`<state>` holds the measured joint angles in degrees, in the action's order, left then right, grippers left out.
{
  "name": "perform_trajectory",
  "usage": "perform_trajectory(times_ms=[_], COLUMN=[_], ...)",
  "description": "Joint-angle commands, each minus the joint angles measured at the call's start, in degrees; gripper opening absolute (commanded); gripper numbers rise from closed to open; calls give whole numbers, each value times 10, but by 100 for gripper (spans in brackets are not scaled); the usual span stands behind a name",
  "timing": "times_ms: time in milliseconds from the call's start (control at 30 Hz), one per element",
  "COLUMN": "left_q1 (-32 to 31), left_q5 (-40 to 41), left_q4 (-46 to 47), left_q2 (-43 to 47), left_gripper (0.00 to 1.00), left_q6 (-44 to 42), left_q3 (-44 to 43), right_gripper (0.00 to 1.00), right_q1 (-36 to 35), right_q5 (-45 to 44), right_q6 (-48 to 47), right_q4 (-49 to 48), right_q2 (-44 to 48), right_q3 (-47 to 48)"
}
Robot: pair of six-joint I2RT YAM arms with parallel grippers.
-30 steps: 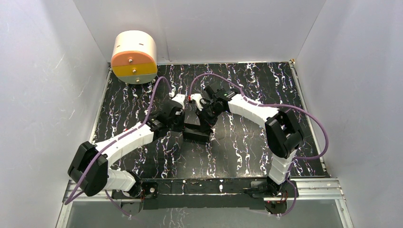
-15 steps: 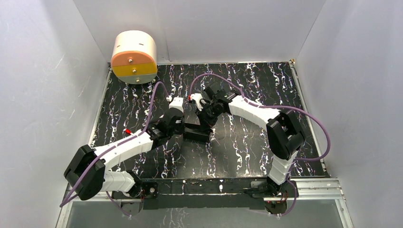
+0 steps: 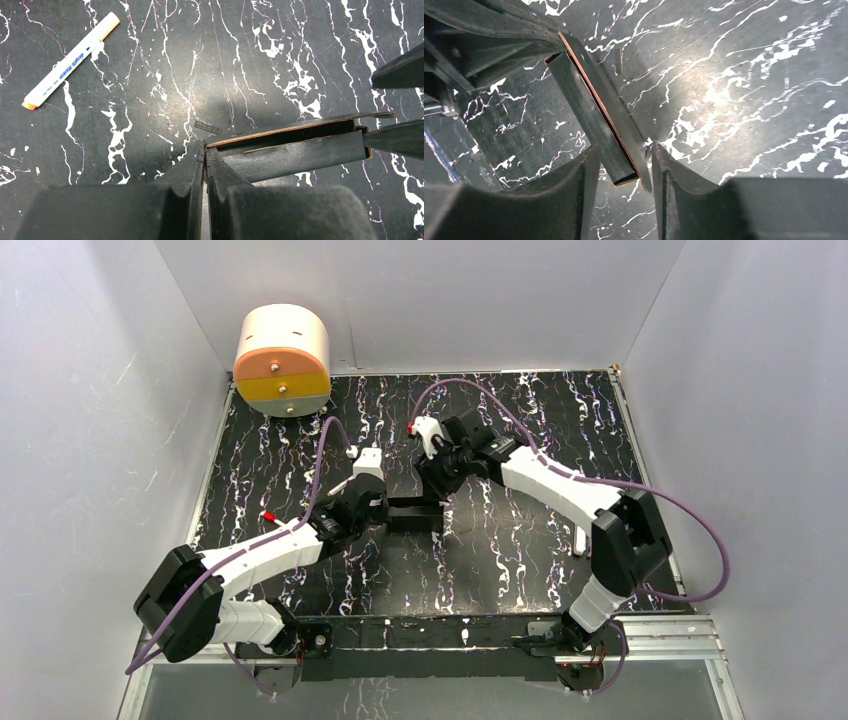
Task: Fold the paper box
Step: Close the paper box at the center of the board.
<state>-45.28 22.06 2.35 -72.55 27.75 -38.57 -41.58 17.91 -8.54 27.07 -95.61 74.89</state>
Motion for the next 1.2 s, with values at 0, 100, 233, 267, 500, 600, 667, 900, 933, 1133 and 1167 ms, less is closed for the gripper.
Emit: perform_trajectory(times_ms=[0, 100, 233, 267, 500, 600, 667, 900, 933, 1133, 1167], left_q1=[-7, -8, -10, -11, -12, -12, -13, -13, -12, -14, -13], left_q5=[-4, -7, -7, -7, -10, -10, -10, -10, -10, -12, -13], left_q4=[-68, -66, -66, -65, -67, -66, -66, -67, -67, -67, -67], left_q2=[-21, -23, -25, -25, -25, -25, -27, -29, -29, -31, -32], left_gripper=[0, 0, 0, 0, 0, 0, 0, 0, 0, 0, 0], left_q6=[10, 11, 10, 11, 9, 9, 7, 6, 6, 6, 6], left_q3=[32, 32, 31, 31, 30, 29, 28, 27, 28, 25, 25], right_gripper=[55, 59, 59, 59, 59, 57, 53, 40, 40, 39, 39], right_q1=[2, 2, 2, 2, 2, 2, 2, 2, 3, 3, 2], right_q5=[-48, -67, -96, -99, -78, -80, -82, -82, -82, -89, -90], right_q6=[25, 32, 28, 25, 4, 2, 2, -1, -1, -5, -5], right_q4=[-50, -52, -38, -34, -34, -49, -53, -63, -64, -71, -72], right_q2=[63, 88, 107, 109, 110, 109, 105, 90, 88, 77, 75], right_q3=[-21, -36, -56, -62, -97, -111, -113, -112, -112, -108, -106])
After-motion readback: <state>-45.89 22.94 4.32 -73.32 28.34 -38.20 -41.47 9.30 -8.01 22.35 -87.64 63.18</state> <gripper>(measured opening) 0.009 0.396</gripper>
